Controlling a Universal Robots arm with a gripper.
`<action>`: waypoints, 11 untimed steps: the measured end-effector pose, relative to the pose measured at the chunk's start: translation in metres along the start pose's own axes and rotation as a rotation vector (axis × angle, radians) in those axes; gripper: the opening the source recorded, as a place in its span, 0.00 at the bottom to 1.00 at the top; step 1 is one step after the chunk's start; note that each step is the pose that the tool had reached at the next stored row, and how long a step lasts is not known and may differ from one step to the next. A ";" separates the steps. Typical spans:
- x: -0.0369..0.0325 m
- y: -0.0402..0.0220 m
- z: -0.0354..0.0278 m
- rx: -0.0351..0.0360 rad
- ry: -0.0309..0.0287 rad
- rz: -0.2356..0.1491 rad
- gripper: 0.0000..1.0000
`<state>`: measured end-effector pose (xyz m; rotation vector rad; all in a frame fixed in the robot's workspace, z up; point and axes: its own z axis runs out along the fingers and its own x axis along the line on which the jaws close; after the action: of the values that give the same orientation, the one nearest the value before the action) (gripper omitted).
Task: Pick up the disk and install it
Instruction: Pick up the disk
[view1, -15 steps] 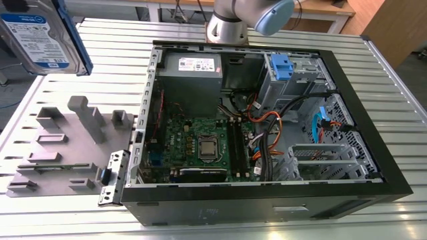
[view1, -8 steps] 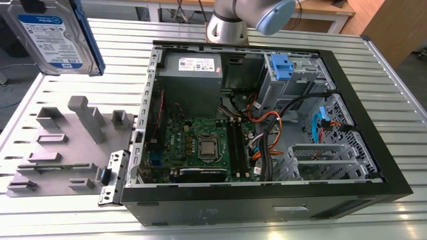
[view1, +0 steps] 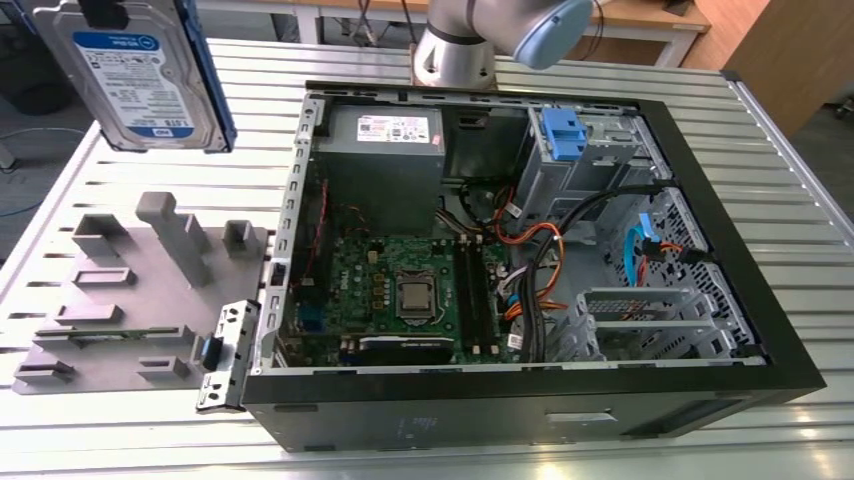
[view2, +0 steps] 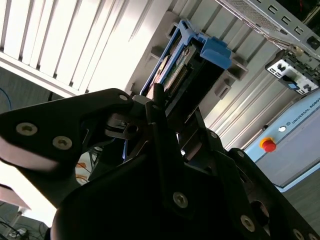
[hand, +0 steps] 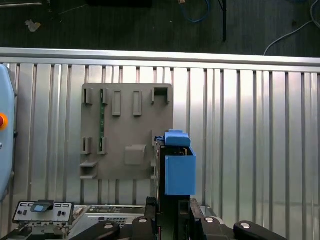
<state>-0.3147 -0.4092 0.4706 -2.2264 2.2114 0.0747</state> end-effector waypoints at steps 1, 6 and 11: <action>0.0000 -0.0025 -0.0001 0.0000 0.0000 0.000 0.35; 0.0001 -0.0100 -0.0003 0.0000 -0.0001 0.000 0.35; -0.0001 -0.0100 -0.0037 -0.0001 -0.0002 0.000 0.35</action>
<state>-0.3046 -0.4092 0.4739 -2.2263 2.2113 0.0751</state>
